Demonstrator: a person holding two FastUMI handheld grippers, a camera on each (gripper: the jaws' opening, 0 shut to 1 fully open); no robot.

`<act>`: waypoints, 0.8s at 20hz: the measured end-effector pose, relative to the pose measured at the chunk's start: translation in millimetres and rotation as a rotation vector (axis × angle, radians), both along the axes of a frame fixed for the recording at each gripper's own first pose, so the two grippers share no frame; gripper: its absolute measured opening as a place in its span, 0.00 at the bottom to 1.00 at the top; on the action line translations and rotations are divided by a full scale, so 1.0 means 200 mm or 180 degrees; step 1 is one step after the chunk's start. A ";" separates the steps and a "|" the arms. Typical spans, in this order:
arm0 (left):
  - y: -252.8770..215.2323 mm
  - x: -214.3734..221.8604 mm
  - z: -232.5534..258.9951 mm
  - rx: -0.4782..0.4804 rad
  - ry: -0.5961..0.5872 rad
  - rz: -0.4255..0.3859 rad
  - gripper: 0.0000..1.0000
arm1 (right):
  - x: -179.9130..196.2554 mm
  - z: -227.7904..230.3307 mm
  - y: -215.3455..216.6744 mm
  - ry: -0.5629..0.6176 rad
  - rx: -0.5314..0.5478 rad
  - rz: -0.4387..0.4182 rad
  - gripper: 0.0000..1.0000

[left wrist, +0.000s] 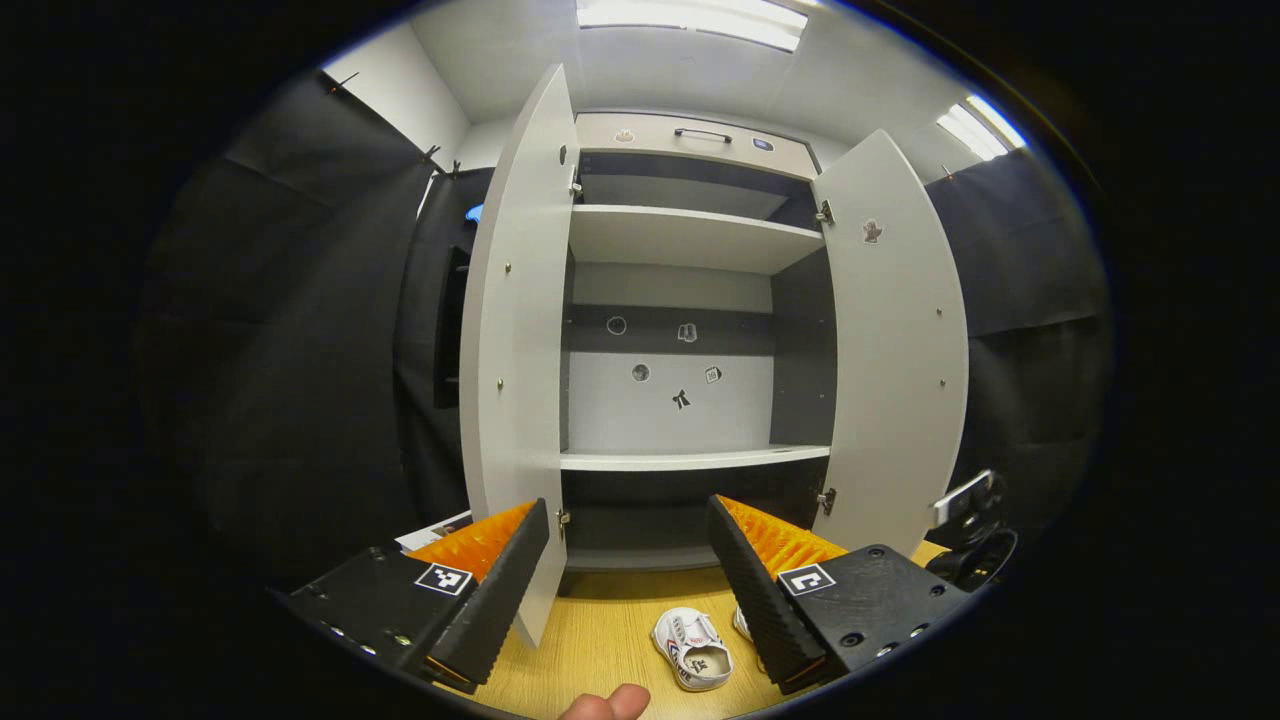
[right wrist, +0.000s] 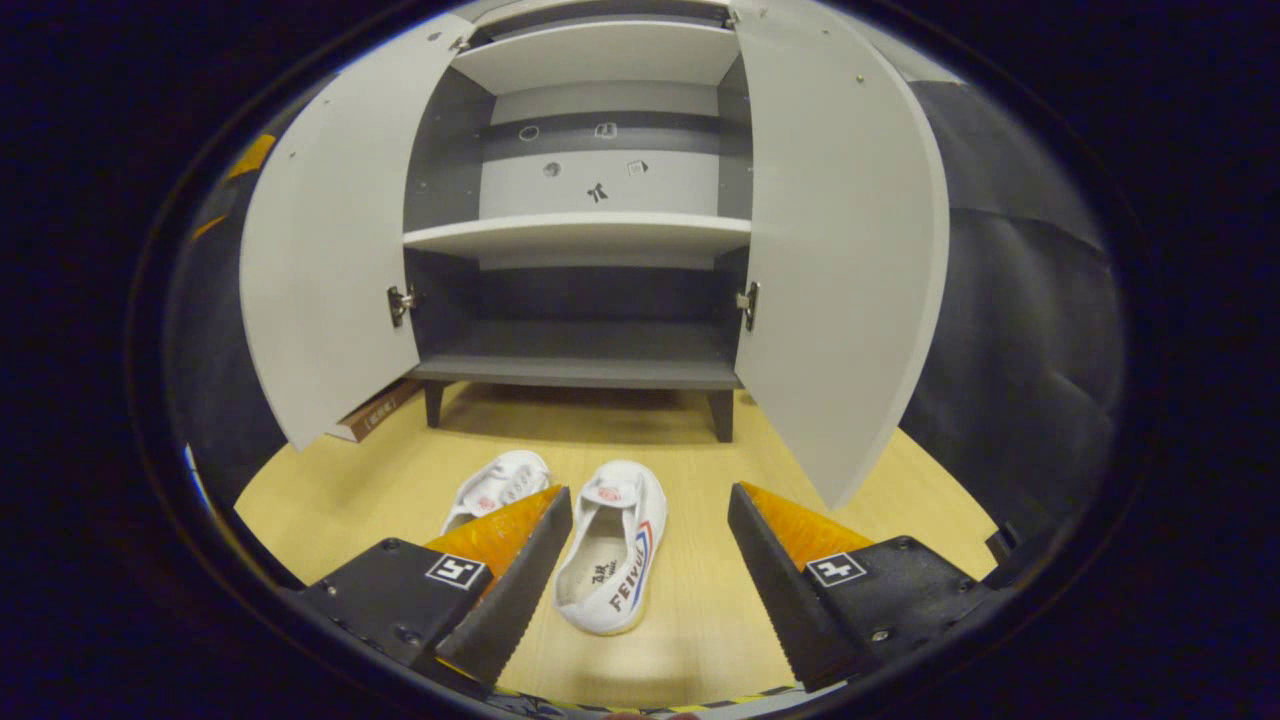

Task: Grab one shoe with the right hand and put it into the shoe cabinet, grab the other shoe with the left hand and put it into the shoe cabinet; then close the right door with the right hand and the left door with the left hand.

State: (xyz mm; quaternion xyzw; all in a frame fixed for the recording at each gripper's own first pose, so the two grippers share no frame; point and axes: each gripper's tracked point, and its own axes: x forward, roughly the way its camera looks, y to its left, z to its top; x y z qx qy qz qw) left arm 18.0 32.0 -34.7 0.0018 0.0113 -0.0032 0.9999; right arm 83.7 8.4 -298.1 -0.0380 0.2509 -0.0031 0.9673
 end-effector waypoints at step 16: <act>0.00 0.14 -0.17 0.0055 0.0216 0.0027 0.95 | 0.29 -0.53 -0.08 0.0687 -0.0126 0.0024 1.00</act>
